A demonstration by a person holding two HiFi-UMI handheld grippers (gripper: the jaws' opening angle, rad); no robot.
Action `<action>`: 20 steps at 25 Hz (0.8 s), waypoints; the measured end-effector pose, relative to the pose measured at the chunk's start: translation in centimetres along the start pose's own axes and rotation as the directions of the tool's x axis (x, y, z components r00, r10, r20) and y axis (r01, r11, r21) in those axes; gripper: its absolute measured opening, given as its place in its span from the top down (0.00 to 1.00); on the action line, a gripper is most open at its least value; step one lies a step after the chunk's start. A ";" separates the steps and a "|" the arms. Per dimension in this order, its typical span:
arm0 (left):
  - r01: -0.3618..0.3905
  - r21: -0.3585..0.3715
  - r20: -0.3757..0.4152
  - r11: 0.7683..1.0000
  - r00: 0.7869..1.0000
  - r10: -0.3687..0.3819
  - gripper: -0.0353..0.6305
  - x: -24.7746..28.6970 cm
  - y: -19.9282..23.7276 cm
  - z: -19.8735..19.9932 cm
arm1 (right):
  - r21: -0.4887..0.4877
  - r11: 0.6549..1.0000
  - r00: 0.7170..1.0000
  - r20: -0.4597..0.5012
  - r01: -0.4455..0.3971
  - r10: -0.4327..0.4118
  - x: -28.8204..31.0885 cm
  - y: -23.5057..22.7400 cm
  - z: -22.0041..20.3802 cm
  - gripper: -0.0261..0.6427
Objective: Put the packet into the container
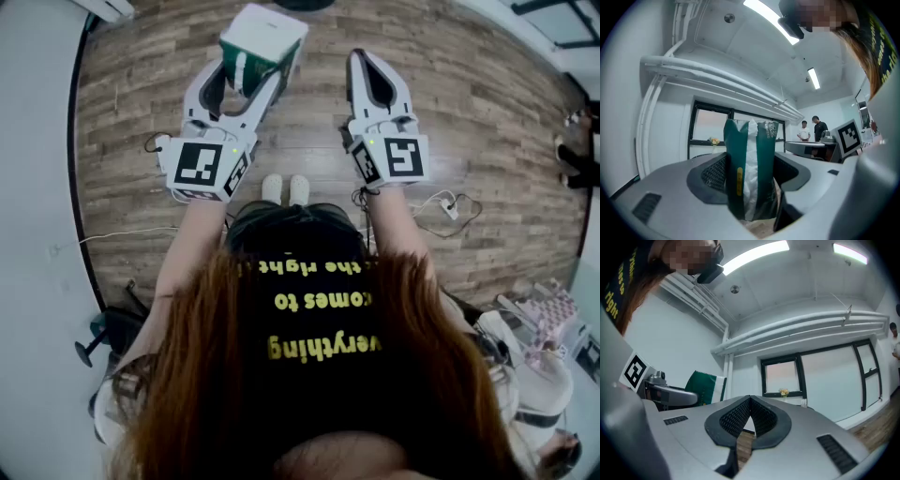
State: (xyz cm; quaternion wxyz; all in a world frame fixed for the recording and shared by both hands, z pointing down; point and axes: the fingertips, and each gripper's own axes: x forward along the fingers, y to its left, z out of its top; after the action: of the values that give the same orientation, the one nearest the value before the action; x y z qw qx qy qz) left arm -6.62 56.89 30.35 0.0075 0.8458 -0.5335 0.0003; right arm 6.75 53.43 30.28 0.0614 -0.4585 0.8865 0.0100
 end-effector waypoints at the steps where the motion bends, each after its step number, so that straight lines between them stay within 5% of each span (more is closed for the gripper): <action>1: -0.001 -0.001 0.001 1.000 1.000 0.001 0.53 -0.1 0.0 0.0 | 0.000 1.000 1.000 0.001 0.000 0.000 -0.1 0.1 0.1 0.94; 20: -0.026 0.020 0.018 0.999 0.999 0.026 0.53 1.7 -1.6 0.5 | 0.030 0.999 0.999 0.037 -0.021 0.020 -0.7 -2.0 0.6 0.94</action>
State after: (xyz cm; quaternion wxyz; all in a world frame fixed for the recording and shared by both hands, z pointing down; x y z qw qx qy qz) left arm -4.42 56.06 29.84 -0.0056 0.8388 -0.5445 -0.0019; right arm 8.87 52.87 29.84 0.0846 -0.4482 0.8899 0.0057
